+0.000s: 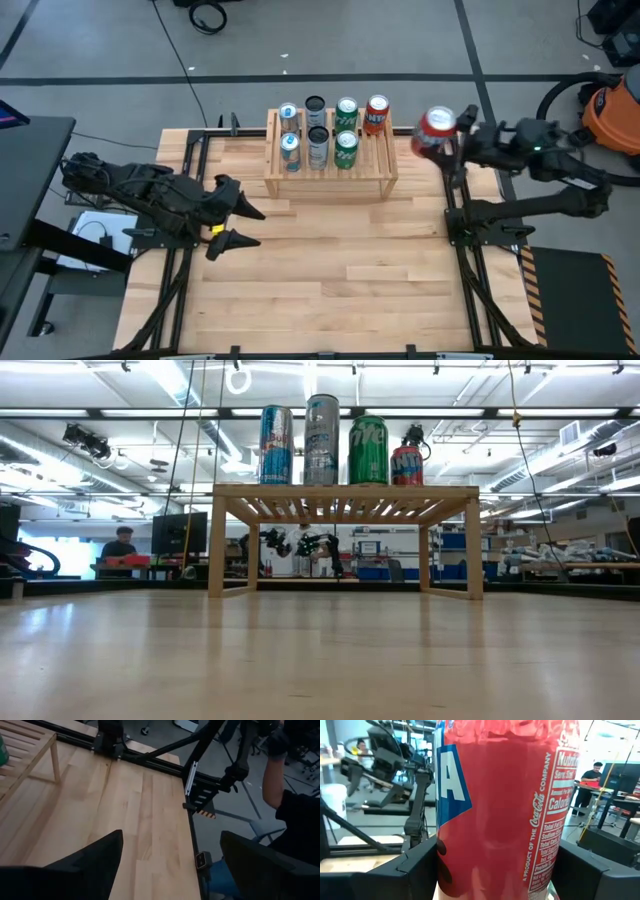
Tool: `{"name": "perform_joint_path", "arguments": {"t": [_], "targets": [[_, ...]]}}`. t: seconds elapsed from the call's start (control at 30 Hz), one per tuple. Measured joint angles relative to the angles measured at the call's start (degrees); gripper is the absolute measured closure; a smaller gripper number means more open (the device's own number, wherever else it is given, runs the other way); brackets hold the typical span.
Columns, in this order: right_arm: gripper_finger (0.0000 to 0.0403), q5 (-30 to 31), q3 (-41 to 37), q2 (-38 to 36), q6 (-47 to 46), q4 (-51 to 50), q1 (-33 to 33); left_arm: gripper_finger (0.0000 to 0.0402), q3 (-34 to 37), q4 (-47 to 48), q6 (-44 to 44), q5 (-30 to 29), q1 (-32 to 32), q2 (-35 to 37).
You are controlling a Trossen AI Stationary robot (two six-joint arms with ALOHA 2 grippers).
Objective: Place canned beverage on shelf
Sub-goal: Put the red soda can aligned with the other red soda can on the shelf
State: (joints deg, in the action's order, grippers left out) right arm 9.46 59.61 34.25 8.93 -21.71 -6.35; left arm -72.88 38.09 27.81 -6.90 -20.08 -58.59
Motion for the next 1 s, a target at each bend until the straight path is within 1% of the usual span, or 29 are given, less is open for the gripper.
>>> {"name": "perform_joint_path", "arguments": {"t": [0.1,0.23,0.4,0.5,0.57,0.73,0.9,1.0], "targets": [[0.0093,-0.35,-0.52,-3.32,-1.36,-2.82,0.04,0.0067,0.0,0.0,-0.02,-0.02,0.0,0.0],[0.0093,-1.65,-5.72,-7.85,-1.64,-1.7,0.02,0.0067,0.0,-0.08,-0.43,-0.02,0.0,-0.02],[0.0093,-2.11,-14.71,-12.4,-1.83,5.24,0.06,0.0067,0.0,-0.11,-0.44,-0.02,0.0,-0.02],[0.0093,-2.13,-20.72,-13.29,-2.55,10.66,0.04,0.0067,0.0,-0.09,-0.5,-0.02,0.0,-0.02],[0.0093,-2.11,-24.92,-13.31,-2.91,14.38,0.04,0.0067,0.0,-0.11,-0.68,-0.02,0.0,-0.02],[0.0093,-2.05,-34.58,-11.65,-3.35,27.87,-0.15,0.0067,0.0,-0.12,-1.95,-0.02,0.0,-0.02],[0.0093,-1.69,-42.05,-7.28,-3.34,41.24,-2.13,0.0067,0.0,-0.13,-3.33,-0.02,0.0,-0.04],[0.0093,-1.67,-44.32,-3.38,-3.66,47.06,-4.1,0.0067,0.0,-0.17,-3.51,-0.03,0.04,-0.04]]}}
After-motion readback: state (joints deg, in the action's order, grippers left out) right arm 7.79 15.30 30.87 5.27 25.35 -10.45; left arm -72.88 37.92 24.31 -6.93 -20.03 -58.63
